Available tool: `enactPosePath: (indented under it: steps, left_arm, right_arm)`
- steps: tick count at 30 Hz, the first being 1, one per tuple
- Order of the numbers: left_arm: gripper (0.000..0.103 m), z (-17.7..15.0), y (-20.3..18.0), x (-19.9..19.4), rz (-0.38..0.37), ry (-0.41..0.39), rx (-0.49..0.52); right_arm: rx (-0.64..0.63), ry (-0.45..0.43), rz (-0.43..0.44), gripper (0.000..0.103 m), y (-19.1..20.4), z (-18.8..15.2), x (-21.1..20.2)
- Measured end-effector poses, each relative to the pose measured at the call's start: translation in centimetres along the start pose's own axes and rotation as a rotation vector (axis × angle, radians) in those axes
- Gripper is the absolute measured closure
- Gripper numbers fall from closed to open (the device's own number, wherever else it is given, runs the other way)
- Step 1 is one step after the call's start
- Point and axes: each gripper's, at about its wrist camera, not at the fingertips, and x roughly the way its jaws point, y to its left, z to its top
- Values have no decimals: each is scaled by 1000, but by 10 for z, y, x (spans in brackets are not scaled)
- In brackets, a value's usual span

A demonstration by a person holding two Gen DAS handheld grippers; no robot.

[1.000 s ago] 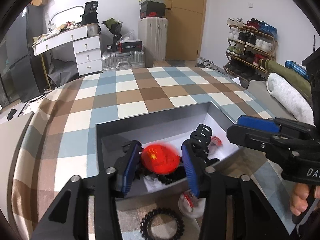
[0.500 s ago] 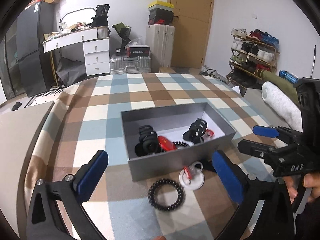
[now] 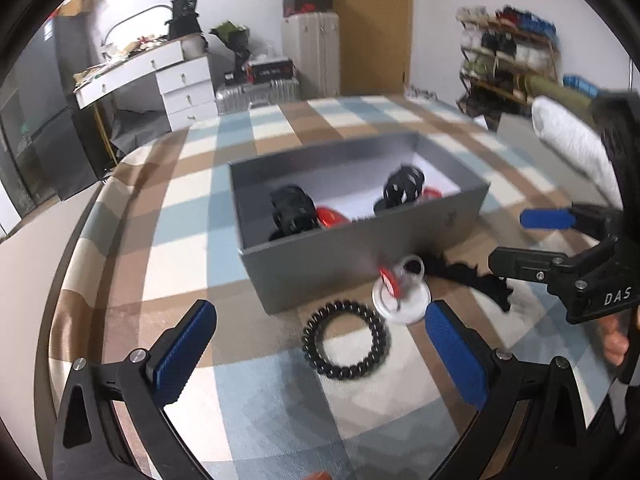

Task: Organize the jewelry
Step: 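Move the right gripper to the long black hair clip and close on it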

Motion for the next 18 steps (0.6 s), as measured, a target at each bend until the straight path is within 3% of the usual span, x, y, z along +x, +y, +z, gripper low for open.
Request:
enactPosePath:
  steps: [9,11,13,16,18]
  left_arm:
    - [1,-7,-4,8,8,45,24]
    - [1,-8,-3,10,7,54,14]
    - [1,-8,-1,11,-1,58,0]
    - [1,-9,0,10,-5,59,-10]
    - [1,-9,0,11,-6,63,-12]
  right_arm:
    - [-90,55,-32,6,14,-10,12]
    - [-119,51,-32,11,18,-12,12]
    - [-131,55,-20,28,21,-12,11]
    - [-150,64,11,42,25,-15,13]
    - [-154,63,26,43,27,-16,13]
